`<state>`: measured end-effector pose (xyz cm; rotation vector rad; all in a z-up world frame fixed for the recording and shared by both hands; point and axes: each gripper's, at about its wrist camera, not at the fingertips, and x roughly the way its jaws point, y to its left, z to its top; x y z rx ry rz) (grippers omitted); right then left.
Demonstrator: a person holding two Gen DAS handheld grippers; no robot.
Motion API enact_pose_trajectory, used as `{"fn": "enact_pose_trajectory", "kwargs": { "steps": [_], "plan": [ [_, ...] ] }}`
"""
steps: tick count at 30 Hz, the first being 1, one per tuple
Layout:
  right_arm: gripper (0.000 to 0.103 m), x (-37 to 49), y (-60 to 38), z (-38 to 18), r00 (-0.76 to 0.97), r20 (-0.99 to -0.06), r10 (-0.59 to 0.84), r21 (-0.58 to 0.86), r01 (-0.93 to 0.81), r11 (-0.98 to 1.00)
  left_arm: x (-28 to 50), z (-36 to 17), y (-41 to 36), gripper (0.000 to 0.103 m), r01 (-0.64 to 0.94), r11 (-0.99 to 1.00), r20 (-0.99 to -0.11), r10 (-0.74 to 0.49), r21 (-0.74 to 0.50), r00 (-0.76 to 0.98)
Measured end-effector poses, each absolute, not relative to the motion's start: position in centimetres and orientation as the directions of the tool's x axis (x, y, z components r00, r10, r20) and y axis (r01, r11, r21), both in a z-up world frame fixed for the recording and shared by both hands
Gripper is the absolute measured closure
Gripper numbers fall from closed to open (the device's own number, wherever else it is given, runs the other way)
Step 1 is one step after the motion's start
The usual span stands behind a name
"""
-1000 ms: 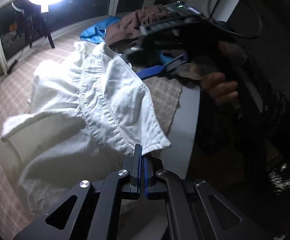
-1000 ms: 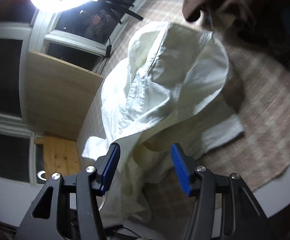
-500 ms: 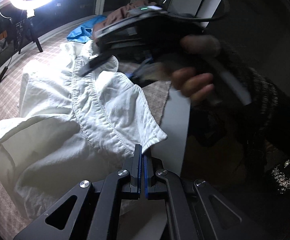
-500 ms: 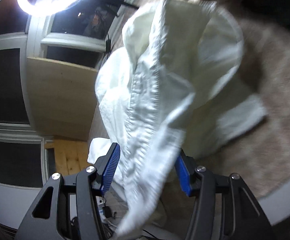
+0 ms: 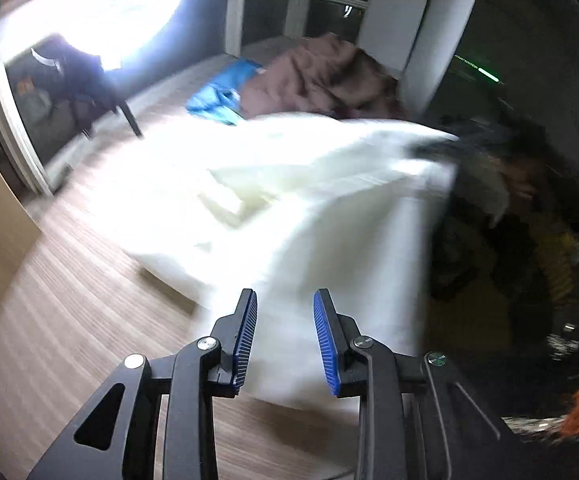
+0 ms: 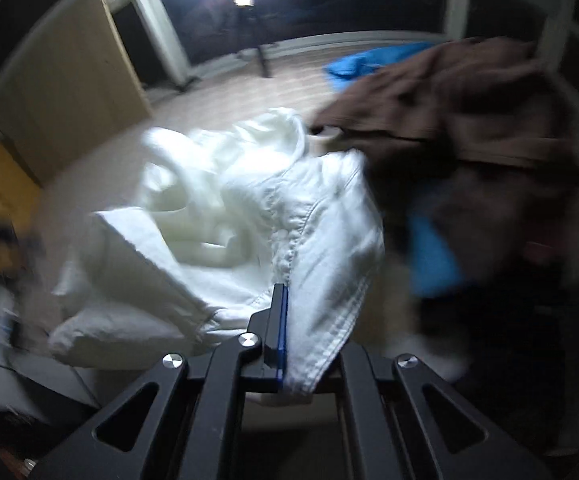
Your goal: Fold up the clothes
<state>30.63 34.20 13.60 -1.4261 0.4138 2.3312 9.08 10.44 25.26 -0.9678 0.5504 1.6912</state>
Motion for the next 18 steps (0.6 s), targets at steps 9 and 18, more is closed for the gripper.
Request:
{"fn": "enact_pose_trajectory", "kwargs": {
  "steps": [9,18],
  "plan": [
    [0.100,38.9,38.0,13.5,-0.299,-0.878,0.373,-0.139,-0.587,-0.798,1.3,23.8,23.8,0.071,-0.983,-0.173,-0.827,0.543,0.062,-0.148],
    [0.100,39.8,39.8,13.2,-0.349,-0.878,0.328,-0.047,-0.619,-0.784,5.1,18.4,38.9,0.066,-0.960,0.259,-0.890,0.456,0.107,0.024]
  ]
}}
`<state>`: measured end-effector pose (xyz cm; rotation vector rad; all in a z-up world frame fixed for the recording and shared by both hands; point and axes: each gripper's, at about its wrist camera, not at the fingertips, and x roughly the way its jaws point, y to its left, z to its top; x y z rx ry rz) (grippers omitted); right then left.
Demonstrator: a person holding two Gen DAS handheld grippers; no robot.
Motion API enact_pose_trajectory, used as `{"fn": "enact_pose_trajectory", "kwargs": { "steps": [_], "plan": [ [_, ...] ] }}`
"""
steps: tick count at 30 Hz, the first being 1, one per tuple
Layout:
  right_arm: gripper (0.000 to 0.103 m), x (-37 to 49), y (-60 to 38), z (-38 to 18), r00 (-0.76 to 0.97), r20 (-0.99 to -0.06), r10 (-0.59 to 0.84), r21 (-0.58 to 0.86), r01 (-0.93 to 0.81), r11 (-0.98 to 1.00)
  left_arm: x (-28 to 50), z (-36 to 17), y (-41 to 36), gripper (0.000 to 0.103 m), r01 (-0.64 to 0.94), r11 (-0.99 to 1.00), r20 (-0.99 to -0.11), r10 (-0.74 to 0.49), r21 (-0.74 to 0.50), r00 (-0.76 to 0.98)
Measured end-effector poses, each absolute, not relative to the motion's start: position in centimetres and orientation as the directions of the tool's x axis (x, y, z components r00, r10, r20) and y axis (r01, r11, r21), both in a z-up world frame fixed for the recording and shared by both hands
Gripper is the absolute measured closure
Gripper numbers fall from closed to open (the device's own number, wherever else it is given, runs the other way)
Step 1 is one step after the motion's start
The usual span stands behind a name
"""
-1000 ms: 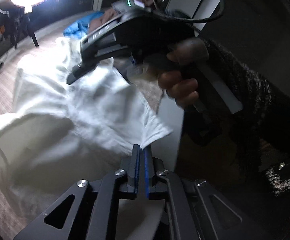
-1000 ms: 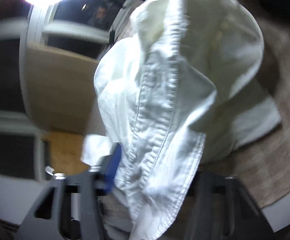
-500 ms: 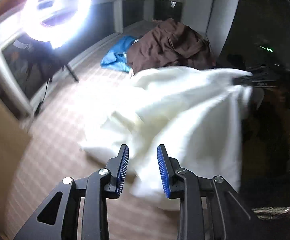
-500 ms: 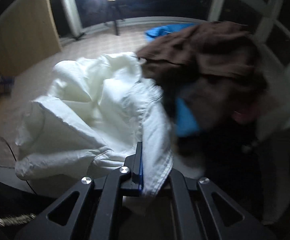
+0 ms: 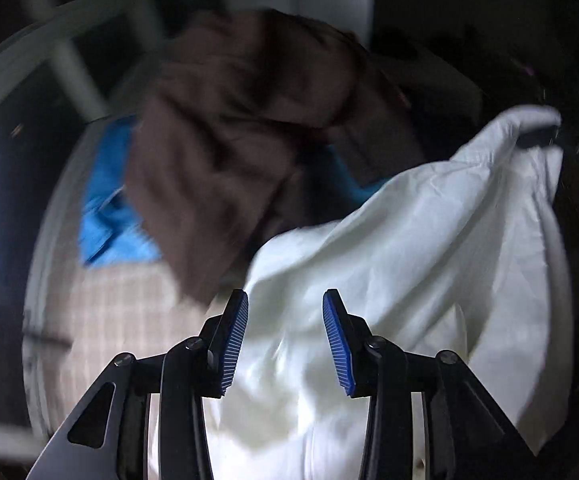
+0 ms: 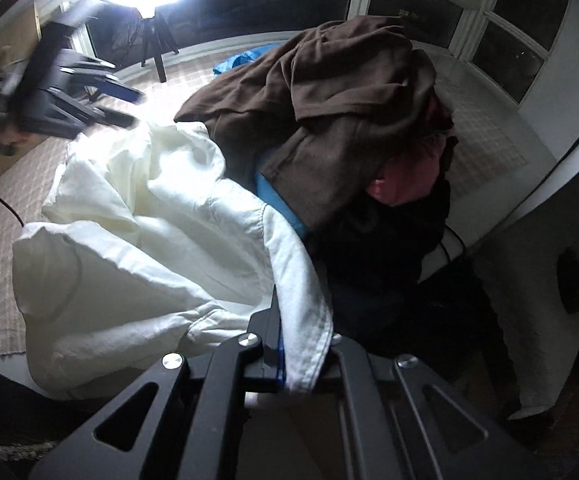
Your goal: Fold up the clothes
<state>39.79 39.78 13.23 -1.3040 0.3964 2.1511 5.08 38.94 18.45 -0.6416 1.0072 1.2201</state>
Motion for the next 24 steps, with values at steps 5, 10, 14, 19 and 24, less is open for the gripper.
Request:
{"fn": "enact_pose_trajectory", "kwargs": {
  "steps": [5,10,14,19,24],
  "plan": [
    [0.100,39.2,40.3,13.1,-0.369,-0.876,0.310,-0.014,-0.623,-0.782,6.9,15.1,42.8,0.065,-0.906,0.401,-0.915,0.401,0.137,0.039],
    [0.100,38.9,40.7,13.5,-0.403,-0.866,0.295,0.028,-0.629,-0.777,6.0,15.2,43.4,0.101,-0.920,0.376,-0.901,0.428,0.115,0.063],
    [0.100,37.1,40.8,16.1,-0.474,-0.824,0.310,0.040,-0.594,-0.804,3.0,20.2,39.8,0.101,-0.962,0.241,-0.851,0.525,0.128,0.018],
    [0.100,32.6,39.7,22.6,-0.597,-0.716,0.362,-0.022,-0.498,-0.867,0.5,31.4,30.0,0.101,-0.965,0.042,-0.741,0.650,0.257,-0.169],
    [0.100,27.7,38.4,30.7,-0.762,-0.561,0.324,-0.014,-0.382,-0.924,1.6,43.7,19.0,0.100,-0.909,-0.170,-0.565,0.736,0.380,-0.374]
  ]
}}
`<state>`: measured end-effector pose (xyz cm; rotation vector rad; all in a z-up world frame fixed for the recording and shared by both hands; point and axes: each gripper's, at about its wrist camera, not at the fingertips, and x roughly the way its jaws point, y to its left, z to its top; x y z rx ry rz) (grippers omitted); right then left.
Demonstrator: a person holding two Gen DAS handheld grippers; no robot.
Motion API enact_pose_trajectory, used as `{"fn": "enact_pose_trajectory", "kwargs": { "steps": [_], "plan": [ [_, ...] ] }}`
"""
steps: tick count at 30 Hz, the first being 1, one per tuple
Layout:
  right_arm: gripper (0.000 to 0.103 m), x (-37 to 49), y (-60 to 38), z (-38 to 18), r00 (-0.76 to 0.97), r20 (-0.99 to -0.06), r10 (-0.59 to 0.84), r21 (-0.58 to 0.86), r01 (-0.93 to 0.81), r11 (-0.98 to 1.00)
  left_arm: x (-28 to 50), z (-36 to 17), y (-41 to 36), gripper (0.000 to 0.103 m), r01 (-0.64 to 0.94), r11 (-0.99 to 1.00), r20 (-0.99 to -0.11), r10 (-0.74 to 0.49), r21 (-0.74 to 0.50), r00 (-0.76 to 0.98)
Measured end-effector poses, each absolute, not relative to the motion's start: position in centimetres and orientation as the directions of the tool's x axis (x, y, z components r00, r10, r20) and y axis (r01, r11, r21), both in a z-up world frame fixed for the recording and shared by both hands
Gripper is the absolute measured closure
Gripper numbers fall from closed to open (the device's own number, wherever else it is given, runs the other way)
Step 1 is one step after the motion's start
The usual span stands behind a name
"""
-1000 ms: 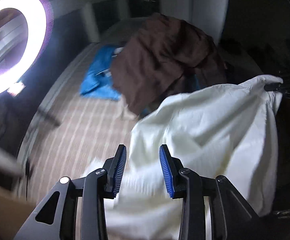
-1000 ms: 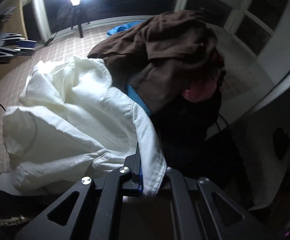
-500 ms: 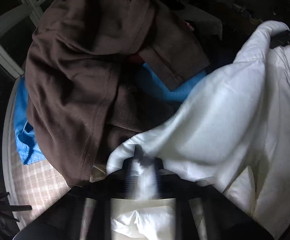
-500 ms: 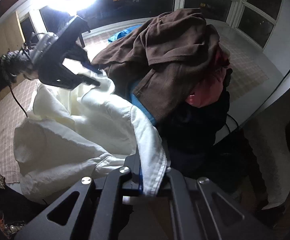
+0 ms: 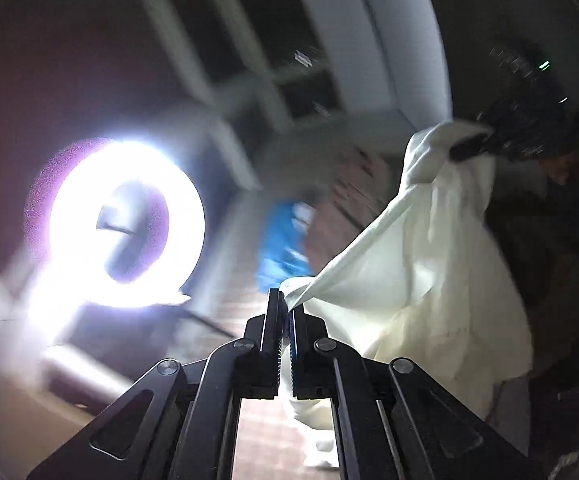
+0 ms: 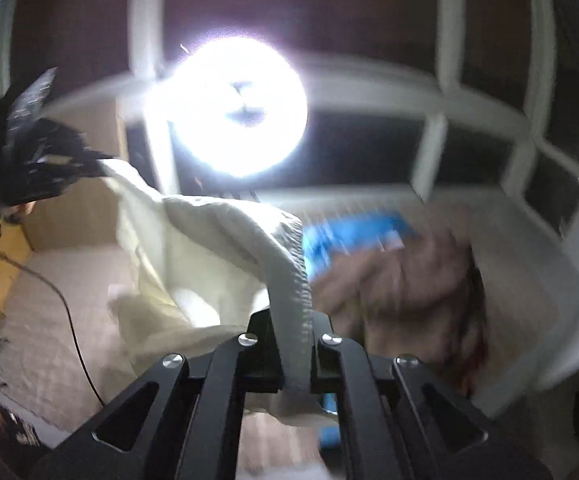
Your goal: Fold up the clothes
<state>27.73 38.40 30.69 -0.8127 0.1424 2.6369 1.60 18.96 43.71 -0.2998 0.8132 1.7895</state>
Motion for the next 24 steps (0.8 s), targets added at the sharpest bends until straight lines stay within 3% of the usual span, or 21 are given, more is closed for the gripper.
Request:
{"fn": "enact_pose_trajectory", "kwargs": {
  "steps": [2,4,10,13,15,18,24],
  "plan": [
    [0.100,26.3,37.8,33.2,-0.807,-0.506,0.304,-0.005,-0.349,-0.937,3.3,46.4,15.7,0.100,-0.879,-0.222,-0.501,0.751,0.423,-0.431],
    [0.100,24.9,37.6,34.4,-0.826,-0.481,0.292,0.000,-0.333,-0.943,3.5,46.3,14.3,0.100,-0.886,-0.269,-0.487,0.756,0.378,-0.437],
    [0.100,21.3,40.5,31.0,-0.755,-0.582,0.302,-0.051,-0.336,-0.940,1.9,34.4,17.4,0.093,-0.927,-0.342,-0.673,0.650,0.154,-0.352],
    [0.100,20.6,44.1,28.3,-0.697,-0.642,0.321,-0.075,-0.359,-0.930,2.0,30.6,17.1,0.086,-0.908,-0.402,-0.683,0.633,0.113,-0.365],
    [0.100,21.1,46.9,26.8,-0.670,-0.673,0.312,-0.065,-0.366,-0.928,1.5,28.8,16.5,0.074,-0.889,-0.451,-0.695,0.617,0.073,-0.370],
    [0.100,22.0,50.4,24.5,-0.642,-0.712,0.283,-0.047,-0.359,-0.932,0.2,26.1,16.7,0.075,-0.853,-0.520,-0.738,0.560,0.040,-0.376],
    [0.100,21.4,54.0,21.8,-0.649,-0.733,0.201,0.028,-0.324,-0.946,4.2,23.2,18.7,0.074,-0.857,-0.514,-0.754,0.578,-0.038,-0.313]
  ]
}}
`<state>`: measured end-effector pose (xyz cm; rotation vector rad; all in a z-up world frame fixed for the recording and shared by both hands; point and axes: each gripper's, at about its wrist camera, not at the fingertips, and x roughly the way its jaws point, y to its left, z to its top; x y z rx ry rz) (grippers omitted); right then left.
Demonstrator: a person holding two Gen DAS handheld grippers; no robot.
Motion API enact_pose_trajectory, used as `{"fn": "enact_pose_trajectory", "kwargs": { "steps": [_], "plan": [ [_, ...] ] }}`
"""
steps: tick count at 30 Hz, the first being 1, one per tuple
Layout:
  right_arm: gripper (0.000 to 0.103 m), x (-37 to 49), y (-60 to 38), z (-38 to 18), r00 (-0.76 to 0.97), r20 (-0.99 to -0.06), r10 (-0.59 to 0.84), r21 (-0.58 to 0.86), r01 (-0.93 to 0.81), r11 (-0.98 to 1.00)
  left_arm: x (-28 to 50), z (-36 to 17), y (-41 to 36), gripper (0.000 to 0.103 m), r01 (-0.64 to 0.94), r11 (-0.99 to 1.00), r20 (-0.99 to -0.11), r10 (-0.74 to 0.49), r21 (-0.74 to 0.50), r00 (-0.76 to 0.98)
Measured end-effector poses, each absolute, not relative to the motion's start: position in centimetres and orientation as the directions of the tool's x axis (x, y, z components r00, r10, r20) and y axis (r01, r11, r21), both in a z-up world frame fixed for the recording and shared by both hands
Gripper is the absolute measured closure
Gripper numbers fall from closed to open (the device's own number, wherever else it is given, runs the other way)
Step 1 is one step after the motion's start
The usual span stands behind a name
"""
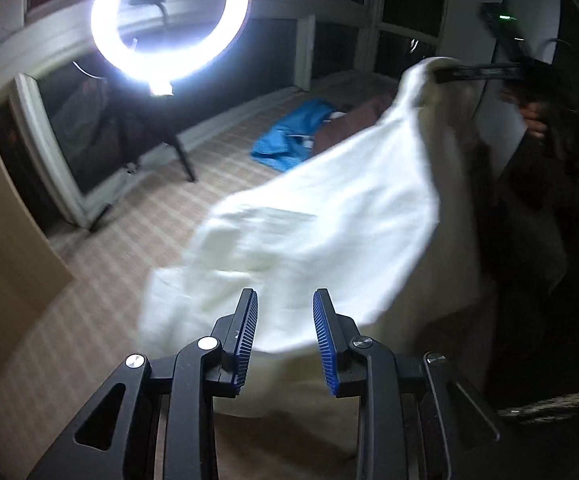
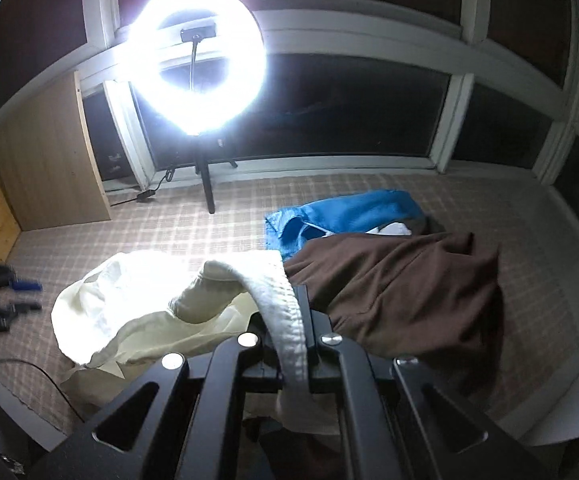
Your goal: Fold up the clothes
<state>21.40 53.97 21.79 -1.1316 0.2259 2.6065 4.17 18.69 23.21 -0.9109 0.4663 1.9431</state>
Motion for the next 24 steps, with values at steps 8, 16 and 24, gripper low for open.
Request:
{"fn": "enact_pose_trajectory", "kwargs": {
  "steps": [8,16,24],
  "plan": [
    [0.100,19.4,55.3,21.5,-0.675,-0.726,0.131,0.063,-0.255,-0.965,9.0,21.5,21.7,0.070,-0.906,-0.418,-0.795,0.571,-0.066,-0.206],
    [0.100,18.5,55.0,20.4,-0.666,-0.735,0.125,0.035,-0.223,-0.974,6.4,16.9,23.2,0.066,-0.872,-0.467,-0.867,0.485,-0.146,-0.115],
    [0.100,18.2,57.7,20.2,-0.662,-0.743,0.100,0.105,-0.263,-0.959,8.5,18.5,21.8,0.102,-0.883,-0.443,-0.835,0.536,-0.154,-0.123]
  ]
}}
